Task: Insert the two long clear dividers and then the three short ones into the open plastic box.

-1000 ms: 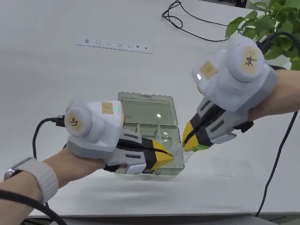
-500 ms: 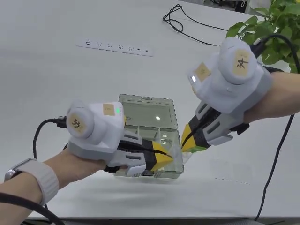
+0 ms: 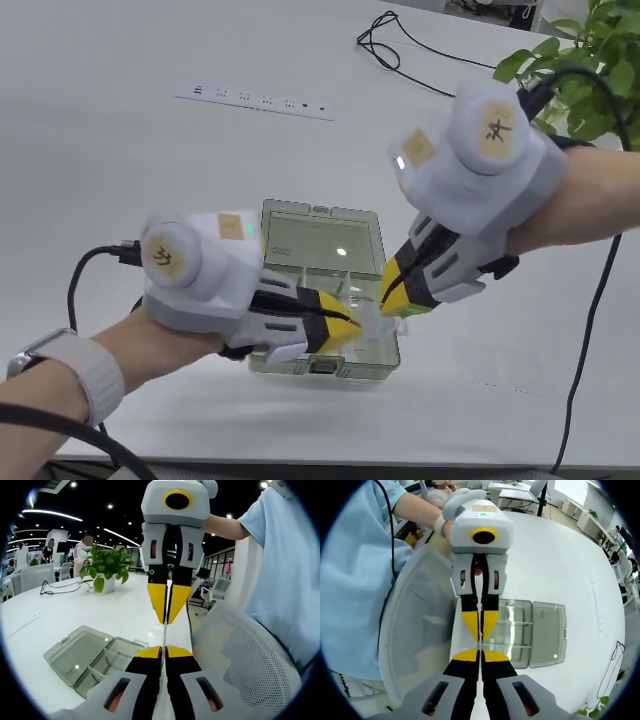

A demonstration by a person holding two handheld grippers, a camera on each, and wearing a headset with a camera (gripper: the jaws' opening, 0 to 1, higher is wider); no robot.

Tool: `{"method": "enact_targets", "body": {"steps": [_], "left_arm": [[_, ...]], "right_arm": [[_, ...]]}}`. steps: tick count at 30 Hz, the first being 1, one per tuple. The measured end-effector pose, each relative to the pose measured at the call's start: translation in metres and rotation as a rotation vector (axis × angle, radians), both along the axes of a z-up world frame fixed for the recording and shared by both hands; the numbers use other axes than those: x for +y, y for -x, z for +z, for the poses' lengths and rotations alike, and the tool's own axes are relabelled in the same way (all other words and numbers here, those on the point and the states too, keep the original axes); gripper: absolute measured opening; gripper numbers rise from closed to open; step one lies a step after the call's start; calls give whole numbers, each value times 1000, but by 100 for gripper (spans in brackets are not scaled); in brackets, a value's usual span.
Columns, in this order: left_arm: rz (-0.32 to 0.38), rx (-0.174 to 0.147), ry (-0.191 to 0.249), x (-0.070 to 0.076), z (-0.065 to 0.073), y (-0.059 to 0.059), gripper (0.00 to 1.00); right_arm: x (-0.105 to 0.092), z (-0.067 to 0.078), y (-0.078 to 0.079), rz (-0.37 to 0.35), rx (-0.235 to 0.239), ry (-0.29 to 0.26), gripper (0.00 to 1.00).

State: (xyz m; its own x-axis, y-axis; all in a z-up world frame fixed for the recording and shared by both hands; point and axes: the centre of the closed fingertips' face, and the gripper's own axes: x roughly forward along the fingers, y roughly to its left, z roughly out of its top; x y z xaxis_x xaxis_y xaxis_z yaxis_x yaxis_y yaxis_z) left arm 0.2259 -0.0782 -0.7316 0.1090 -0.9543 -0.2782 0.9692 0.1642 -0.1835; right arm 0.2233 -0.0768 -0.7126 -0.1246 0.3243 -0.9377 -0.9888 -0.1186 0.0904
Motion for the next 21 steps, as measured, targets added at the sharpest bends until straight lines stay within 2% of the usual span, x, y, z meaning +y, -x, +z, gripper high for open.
{"method": "enact_targets", "body": {"steps": [12, 21], "left_arm": [[64, -29, -30, 22, -8, -7, 22], [135, -53, -69, 44, -15, -16, 45]], "right_arm": [[7, -2, -5, -8, -6, 3, 2], [17, -5, -15, -34, -7, -4, 2]]}}
